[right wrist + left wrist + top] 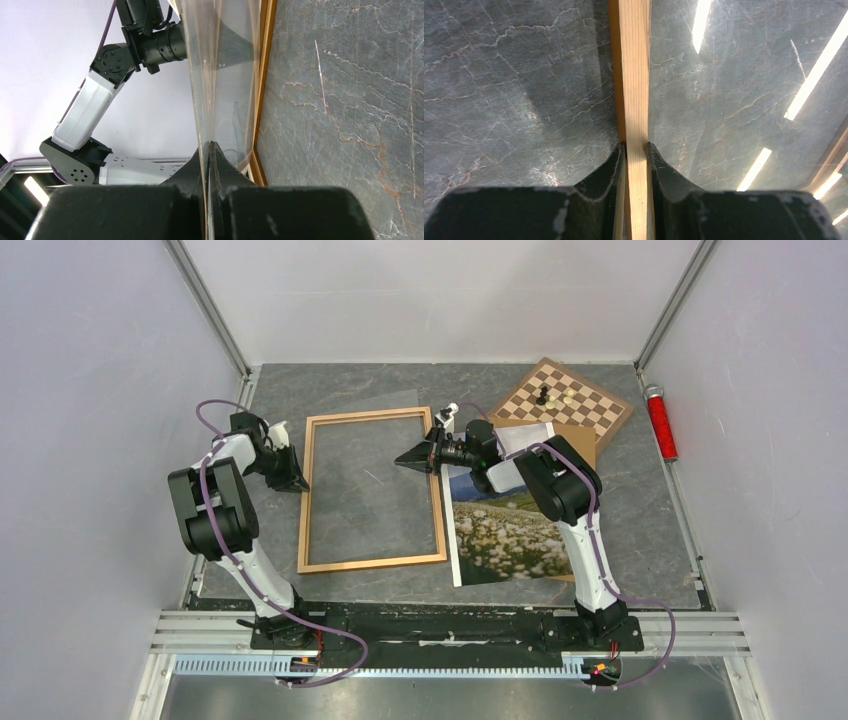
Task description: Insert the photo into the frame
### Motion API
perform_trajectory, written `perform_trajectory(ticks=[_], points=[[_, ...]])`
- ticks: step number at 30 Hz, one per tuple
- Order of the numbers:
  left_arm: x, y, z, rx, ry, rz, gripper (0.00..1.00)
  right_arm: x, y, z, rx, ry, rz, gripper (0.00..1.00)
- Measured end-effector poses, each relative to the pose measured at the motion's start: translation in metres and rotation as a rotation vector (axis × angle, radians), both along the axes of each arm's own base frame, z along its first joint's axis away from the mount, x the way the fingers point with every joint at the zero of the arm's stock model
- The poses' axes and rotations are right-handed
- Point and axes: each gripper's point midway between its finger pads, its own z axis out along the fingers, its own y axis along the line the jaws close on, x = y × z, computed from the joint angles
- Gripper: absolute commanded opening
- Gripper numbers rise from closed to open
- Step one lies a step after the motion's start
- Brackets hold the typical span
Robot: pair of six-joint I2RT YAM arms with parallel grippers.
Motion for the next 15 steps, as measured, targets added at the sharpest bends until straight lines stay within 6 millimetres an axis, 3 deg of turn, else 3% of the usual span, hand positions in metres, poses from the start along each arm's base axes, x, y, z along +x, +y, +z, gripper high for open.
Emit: perform_trajectory(ticks=[15], points=[[0.000, 0.000, 0.000, 0.004, -0.009, 0.000, 0.11, 0.004, -0.007, -0.023, -0.073, 0.010, -0.007, 0.00]])
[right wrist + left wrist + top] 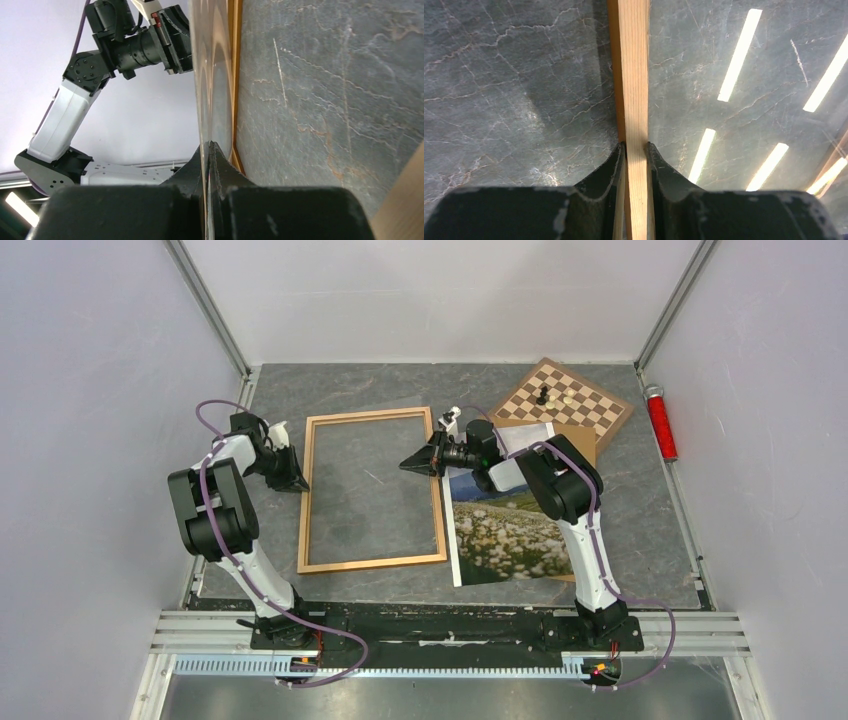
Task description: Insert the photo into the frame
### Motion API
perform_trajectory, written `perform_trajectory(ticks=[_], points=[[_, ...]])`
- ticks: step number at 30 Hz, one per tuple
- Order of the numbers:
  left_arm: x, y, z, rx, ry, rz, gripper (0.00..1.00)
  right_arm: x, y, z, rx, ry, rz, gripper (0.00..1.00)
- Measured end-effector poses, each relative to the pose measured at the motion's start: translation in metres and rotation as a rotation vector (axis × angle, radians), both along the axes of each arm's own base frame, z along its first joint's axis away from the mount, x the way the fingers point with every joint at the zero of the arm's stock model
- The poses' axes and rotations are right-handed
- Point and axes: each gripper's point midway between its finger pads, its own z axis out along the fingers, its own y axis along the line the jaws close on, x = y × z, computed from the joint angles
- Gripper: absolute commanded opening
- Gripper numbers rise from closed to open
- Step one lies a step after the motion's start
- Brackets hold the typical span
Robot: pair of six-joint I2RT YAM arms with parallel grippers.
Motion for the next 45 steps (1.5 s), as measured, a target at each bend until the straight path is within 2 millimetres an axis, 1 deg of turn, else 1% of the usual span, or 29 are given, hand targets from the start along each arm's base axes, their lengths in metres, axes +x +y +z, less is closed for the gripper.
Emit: perform_trajectory(ticks=[13, 18, 22, 27, 35, 42, 45], points=[[0.000, 0.000, 0.000, 0.004, -0.006, 0.000, 0.11, 0.000, -0.006, -0.028, -0.098, 0.047, -0.016, 0.00], [0.000, 0.000, 0.000, 0.008, -0.007, -0.001, 0.11, 0.000, -0.007, -0.034, -0.119, 0.062, -0.022, 0.00], [0.000, 0.000, 0.000, 0.008, -0.009, -0.001, 0.11, 0.000, -0.007, -0.034, -0.118, 0.062, -0.022, 0.00], [0.000, 0.000, 0.000, 0.008, -0.009, -0.001, 0.11, 0.001, -0.006, -0.029, -0.100, 0.045, -0.019, 0.00], [0.000, 0.000, 0.000, 0.010, -0.009, -0.002, 0.11, 0.001, 0.000, -0.004, -0.010, 0.017, -0.006, 0.00], [0.000, 0.000, 0.000, 0.012, -0.008, -0.002, 0.11, 0.001, 0.003, 0.008, 0.033, 0.024, -0.006, 0.00], [0.000, 0.000, 0.000, 0.014, -0.008, -0.002, 0.11, 0.001, 0.003, 0.010, 0.041, 0.023, -0.006, 0.00]])
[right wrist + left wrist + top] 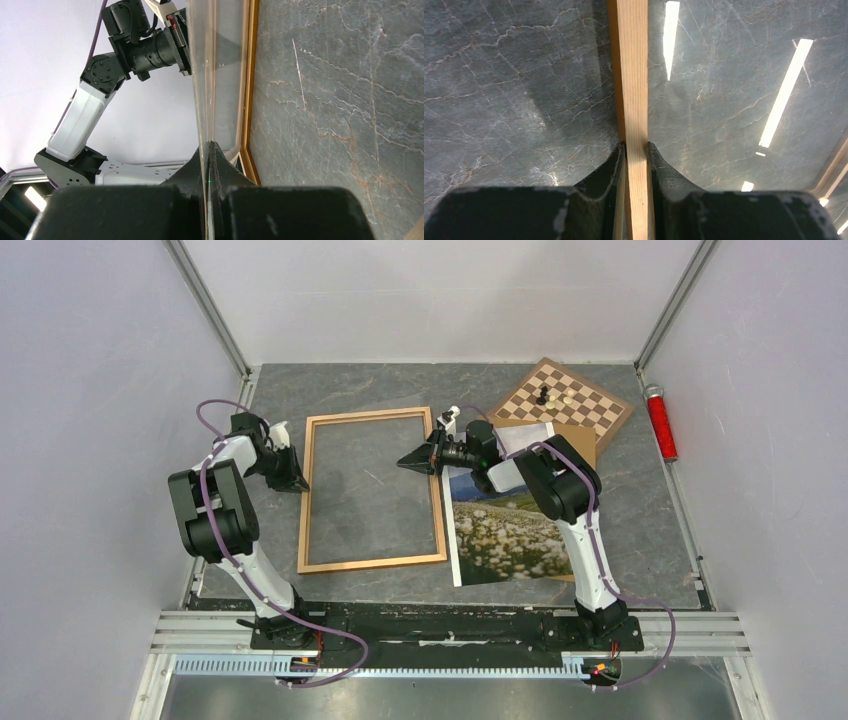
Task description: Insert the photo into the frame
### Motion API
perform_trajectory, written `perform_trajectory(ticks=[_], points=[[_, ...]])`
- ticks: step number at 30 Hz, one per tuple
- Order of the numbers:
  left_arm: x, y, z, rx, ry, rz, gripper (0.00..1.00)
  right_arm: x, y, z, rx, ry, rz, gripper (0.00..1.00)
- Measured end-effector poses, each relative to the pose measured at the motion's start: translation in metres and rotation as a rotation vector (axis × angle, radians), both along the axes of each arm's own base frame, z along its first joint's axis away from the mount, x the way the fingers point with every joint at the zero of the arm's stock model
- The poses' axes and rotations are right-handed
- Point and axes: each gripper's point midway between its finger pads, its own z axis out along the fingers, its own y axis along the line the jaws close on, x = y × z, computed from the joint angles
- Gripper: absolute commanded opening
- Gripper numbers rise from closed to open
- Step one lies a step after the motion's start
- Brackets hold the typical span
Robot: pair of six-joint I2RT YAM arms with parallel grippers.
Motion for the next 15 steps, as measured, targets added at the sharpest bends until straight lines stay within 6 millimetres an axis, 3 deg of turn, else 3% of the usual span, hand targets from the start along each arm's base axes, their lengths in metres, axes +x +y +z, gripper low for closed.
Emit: perform_trajectory(ticks=[15], points=[[0.000, 0.000, 0.000, 0.004, 0.000, -0.002, 0.11, 0.002, -0.002, -0.020, -0.023, 0.007, 0.003, 0.00]])
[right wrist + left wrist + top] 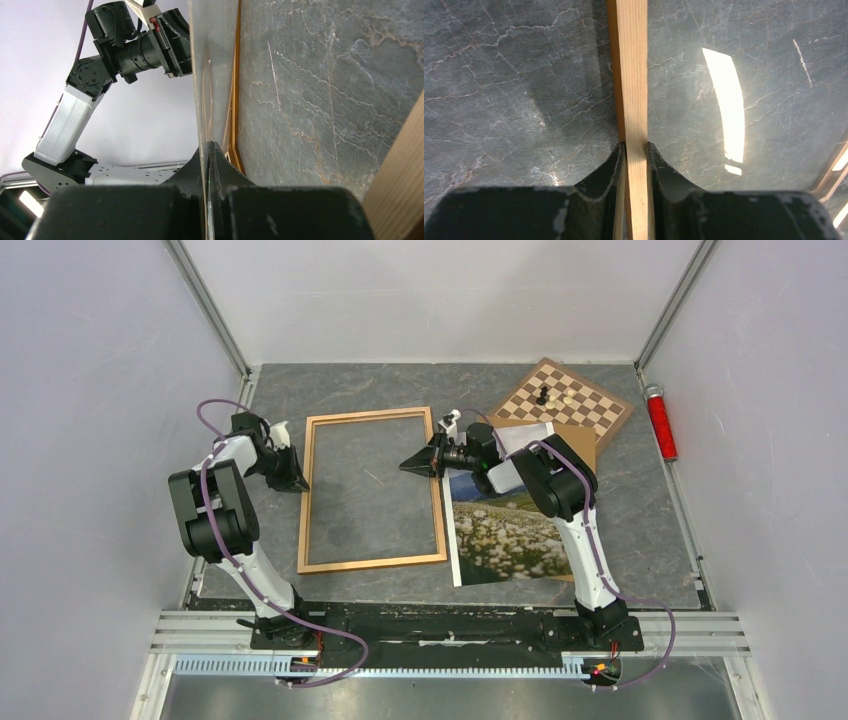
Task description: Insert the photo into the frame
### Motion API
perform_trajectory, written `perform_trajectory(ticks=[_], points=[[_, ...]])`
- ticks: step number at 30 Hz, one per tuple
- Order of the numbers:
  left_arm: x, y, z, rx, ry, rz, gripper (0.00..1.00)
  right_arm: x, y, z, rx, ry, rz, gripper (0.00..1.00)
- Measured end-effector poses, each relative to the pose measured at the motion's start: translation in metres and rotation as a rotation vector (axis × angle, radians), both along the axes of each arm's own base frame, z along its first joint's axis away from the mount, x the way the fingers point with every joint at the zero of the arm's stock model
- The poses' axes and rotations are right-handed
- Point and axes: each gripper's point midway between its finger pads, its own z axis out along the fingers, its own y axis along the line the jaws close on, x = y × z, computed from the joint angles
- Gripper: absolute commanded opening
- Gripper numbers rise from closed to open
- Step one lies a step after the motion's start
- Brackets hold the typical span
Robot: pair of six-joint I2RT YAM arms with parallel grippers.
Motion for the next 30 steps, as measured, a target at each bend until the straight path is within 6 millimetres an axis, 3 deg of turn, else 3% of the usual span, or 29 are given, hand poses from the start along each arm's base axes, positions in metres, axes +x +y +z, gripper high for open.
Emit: perform_trajectory(ticks=[13, 30], points=[[0.001, 0.001, 0.000, 0.004, -0.003, 0.000, 0.11, 0.003, 0.004, 0.010, 0.017, -0.063, 0.035, 0.00], [0.002, 0.001, 0.000, 0.007, -0.006, 0.001, 0.12, 0.003, 0.005, 0.007, 0.009, -0.104, 0.046, 0.00]])
